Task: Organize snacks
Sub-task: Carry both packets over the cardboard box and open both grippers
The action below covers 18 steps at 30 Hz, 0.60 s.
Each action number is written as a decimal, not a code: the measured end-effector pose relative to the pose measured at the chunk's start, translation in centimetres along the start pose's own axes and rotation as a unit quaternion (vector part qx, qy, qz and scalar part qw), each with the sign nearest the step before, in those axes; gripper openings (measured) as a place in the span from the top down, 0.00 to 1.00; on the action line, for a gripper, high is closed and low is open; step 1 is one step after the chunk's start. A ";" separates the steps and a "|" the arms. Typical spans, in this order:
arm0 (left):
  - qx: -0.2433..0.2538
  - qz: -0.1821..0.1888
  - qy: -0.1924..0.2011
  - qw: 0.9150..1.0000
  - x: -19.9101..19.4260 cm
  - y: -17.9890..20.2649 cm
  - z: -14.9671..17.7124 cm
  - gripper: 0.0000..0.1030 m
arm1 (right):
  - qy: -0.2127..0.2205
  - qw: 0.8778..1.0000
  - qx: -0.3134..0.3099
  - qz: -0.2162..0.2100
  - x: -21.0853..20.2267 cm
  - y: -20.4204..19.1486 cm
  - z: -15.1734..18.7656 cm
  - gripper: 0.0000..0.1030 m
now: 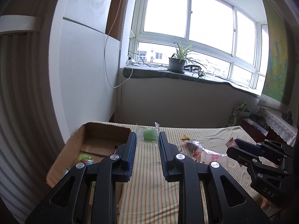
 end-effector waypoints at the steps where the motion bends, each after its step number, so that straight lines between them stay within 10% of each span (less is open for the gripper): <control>1: -0.003 -0.004 -0.001 1.000 0.0 -0.6 0.1 0.78 | -0.003 1.000 -0.002 -0.005 0.5 -0.6 0.1 0.80; 18: -0.052 -0.108 -0.020 0.993 -0.7 -13.4 2.2 0.78 | -0.019 0.991 -0.023 -0.128 8.8 -12.4 -0.3 0.80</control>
Point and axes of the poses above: each gripper's, at about its wrist camera, not at the fingertips, and x roughly the way its jaws point, y to its right, z to its underside, the point moved 9 cm from there along x, roughly the way its jaws point, and after that the axes turned 11 degrees about y, right-handed, at the moved point
